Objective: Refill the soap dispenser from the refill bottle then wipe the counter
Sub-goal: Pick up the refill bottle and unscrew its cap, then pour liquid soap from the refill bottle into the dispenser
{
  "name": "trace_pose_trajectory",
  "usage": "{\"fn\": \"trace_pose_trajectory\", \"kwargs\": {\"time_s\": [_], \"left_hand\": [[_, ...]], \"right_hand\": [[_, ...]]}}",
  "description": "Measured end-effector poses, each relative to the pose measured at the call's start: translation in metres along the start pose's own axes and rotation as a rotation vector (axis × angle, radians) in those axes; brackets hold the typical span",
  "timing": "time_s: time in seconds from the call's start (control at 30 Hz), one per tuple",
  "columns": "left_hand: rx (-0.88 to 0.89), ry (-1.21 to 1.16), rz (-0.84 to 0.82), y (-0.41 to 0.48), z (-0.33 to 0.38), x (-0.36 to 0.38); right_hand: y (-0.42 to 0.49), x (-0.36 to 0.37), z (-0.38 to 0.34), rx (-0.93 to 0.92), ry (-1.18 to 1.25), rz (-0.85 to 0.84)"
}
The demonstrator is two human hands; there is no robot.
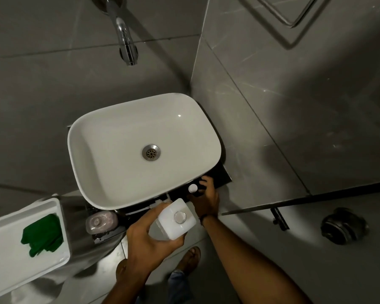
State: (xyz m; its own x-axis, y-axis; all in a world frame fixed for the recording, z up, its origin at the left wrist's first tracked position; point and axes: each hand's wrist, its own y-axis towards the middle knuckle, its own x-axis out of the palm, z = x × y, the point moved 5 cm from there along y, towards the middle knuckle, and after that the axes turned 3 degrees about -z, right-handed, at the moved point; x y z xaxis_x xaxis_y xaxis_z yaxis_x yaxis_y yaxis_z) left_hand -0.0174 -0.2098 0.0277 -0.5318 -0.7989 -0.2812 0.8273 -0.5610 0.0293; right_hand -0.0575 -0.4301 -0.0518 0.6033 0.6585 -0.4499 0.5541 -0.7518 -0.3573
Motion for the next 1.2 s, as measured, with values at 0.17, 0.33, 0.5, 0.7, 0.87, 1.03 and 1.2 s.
{"fn": "trace_pose_trajectory", "kwargs": {"time_s": [0.17, 0.33, 0.5, 0.7, 0.87, 1.03, 1.2], "left_hand": [[0.0, 0.0, 0.032, -0.001, 0.019, -0.014], [-0.02, -0.028, 0.117, -0.012, 0.036, -0.036], [-0.067, -0.123, 0.094, -0.029, 0.049, -0.057], [-0.088, -0.049, 0.197, -0.046, -0.018, -0.156], [-0.267, 0.118, 0.07, -0.029, -0.104, -0.193], [-0.255, 0.159, -0.082, -0.003, -0.132, -0.174], [-0.17, 0.111, -0.02, -0.009, -0.126, -0.187]], "right_hand": [[-0.05, -0.019, -0.009, -0.159, -0.087, -0.113], [-0.132, -0.002, -0.014, -0.267, -0.159, -0.452], [-0.178, 0.04, -0.04, -0.235, 0.165, -0.249], [-0.196, 0.076, -0.054, -0.198, 0.19, -0.154], [-0.201, 0.082, -0.068, -0.244, 0.229, -0.14], [-0.207, 0.073, -0.112, -0.405, 0.143, -0.041], [-0.216, 0.068, -0.166, -0.563, 0.129, -0.069]]}}
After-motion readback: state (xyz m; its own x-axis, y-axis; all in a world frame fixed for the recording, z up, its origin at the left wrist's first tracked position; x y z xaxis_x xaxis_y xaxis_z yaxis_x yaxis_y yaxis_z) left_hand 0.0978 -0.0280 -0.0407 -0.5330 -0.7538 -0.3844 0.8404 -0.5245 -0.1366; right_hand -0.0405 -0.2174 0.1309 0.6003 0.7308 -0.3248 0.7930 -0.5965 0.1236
